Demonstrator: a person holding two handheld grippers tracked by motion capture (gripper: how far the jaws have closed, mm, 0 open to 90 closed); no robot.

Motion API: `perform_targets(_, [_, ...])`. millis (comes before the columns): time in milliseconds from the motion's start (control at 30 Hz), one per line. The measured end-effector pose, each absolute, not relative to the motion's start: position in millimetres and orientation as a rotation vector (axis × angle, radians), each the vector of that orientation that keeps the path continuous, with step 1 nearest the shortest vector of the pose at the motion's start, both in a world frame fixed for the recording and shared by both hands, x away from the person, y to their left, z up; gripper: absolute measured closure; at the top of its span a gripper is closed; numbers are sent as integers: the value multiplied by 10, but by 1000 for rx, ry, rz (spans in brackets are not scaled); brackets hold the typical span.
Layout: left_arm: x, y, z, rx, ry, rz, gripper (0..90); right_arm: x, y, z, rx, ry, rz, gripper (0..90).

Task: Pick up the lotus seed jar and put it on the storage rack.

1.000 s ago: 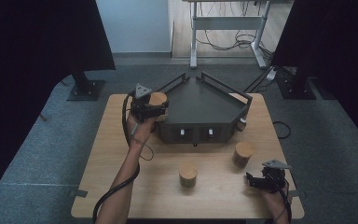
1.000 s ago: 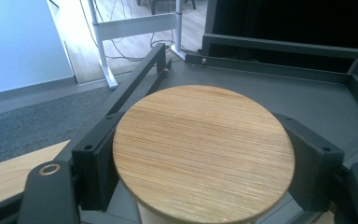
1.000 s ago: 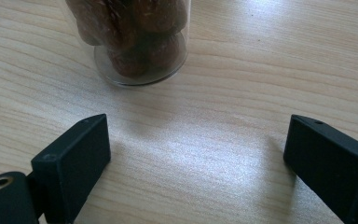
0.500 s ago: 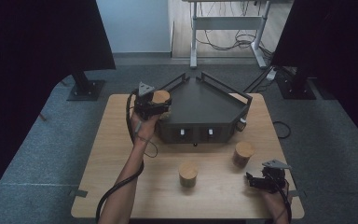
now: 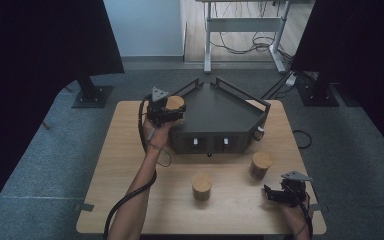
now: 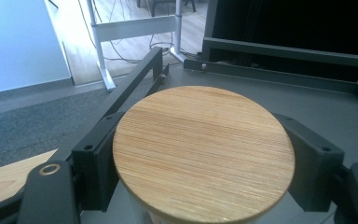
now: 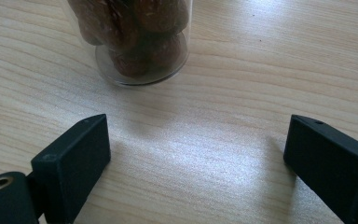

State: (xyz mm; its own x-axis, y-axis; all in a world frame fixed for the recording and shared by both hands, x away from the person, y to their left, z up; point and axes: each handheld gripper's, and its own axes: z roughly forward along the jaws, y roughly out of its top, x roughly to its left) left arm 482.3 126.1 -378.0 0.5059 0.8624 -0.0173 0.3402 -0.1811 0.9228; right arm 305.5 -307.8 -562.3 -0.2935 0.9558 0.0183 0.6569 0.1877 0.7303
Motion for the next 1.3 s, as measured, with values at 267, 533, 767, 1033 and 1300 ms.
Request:
perform_targets(267, [4876, 1237, -3824, 1753, 1024, 653, 238, 3055, -3078, -5623, 1508, 2024, 895, 65])
perform_targets(533, [4906, 1174, -3850, 1767, 1011, 670, 238, 3054, -3078, -5623, 1507, 2025, 895, 65])
perform_targets(767, [4925, 1160, -3884, 1767, 1014, 675, 238, 3054, -3076, -5623, 1505, 2028, 896, 65])
perform_targets(1033, [4928, 1147, -3915, 1767, 1010, 681, 238, 3054, -3076, -5623, 1503, 2030, 897, 65])
perform_targets(1300, [4930, 1135, -3962, 1770, 1010, 678, 238, 3054, -3075, -5623, 1502, 2031, 898, 65])
